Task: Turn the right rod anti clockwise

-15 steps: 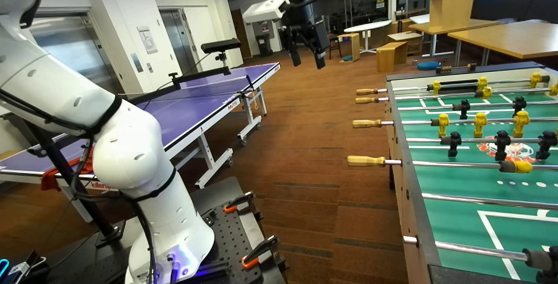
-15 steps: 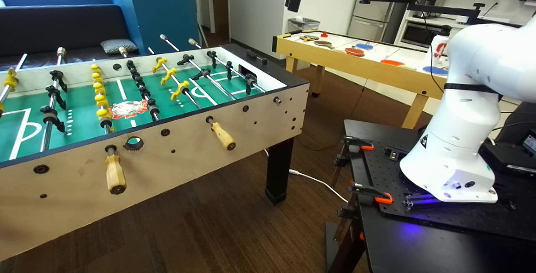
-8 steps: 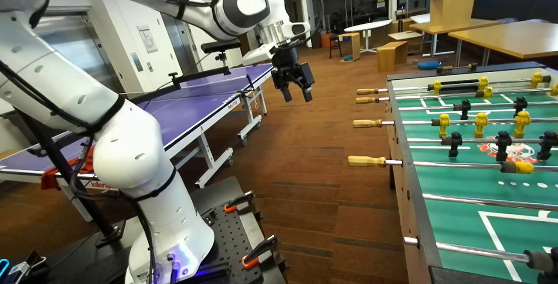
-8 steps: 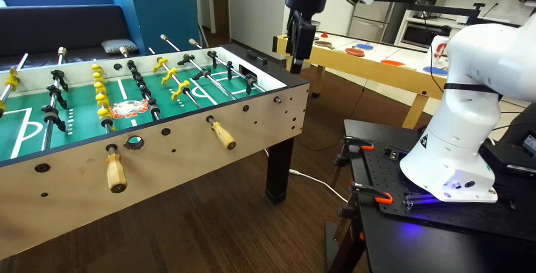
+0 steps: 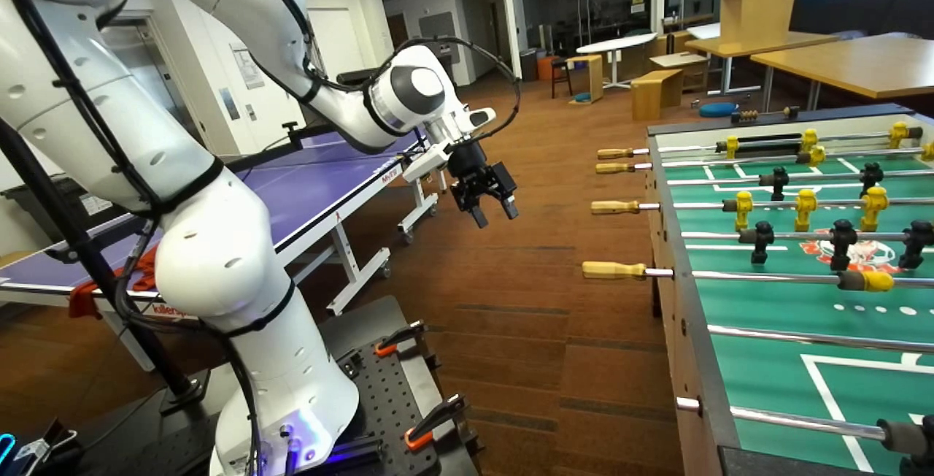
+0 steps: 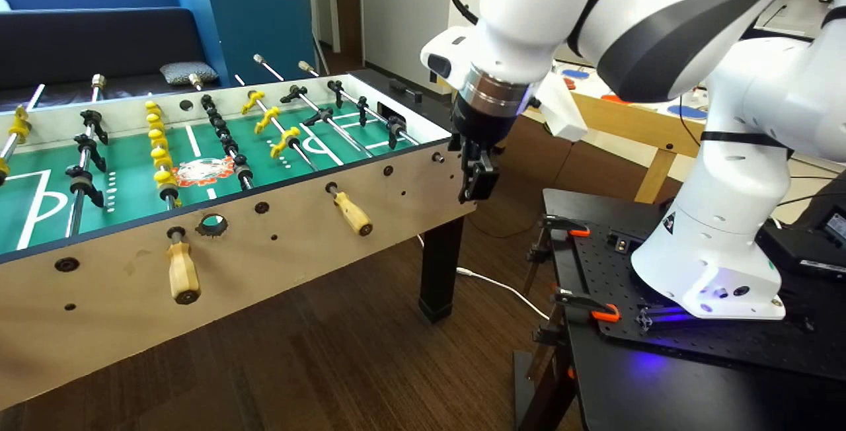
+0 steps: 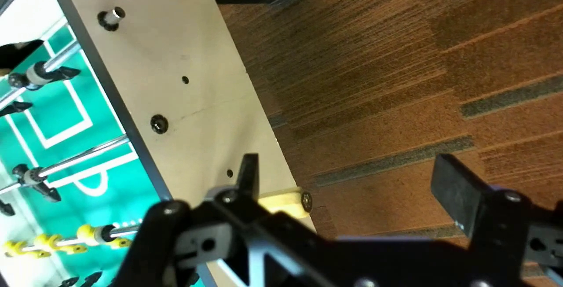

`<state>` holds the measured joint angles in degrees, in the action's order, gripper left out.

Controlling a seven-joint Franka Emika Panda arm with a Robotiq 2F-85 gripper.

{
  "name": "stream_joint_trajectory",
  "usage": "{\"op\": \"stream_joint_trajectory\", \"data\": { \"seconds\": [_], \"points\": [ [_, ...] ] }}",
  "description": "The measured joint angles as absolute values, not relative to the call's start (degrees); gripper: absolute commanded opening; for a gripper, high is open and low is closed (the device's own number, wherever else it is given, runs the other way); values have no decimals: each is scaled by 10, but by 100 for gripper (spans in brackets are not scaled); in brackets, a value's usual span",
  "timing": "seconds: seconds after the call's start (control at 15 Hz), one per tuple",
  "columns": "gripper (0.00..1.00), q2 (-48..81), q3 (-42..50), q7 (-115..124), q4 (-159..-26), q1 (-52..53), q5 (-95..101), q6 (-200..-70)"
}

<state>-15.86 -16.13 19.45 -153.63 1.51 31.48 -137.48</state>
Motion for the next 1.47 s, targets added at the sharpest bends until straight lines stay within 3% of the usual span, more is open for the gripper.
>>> {"op": "stream_joint_trajectory", "data": {
  "seconds": [0.33,0.8,1.13,1.47],
  "points": [
    [100,-84,-196,357,-1546,-1,554,-1396],
    [100,-46,-164,356,-1544,14,590,-1386],
    [100,-19,-160,466,-1534,64,749,-1259],
    [100,90,-162,682,-1504,127,878,-1114]
  ]
}}
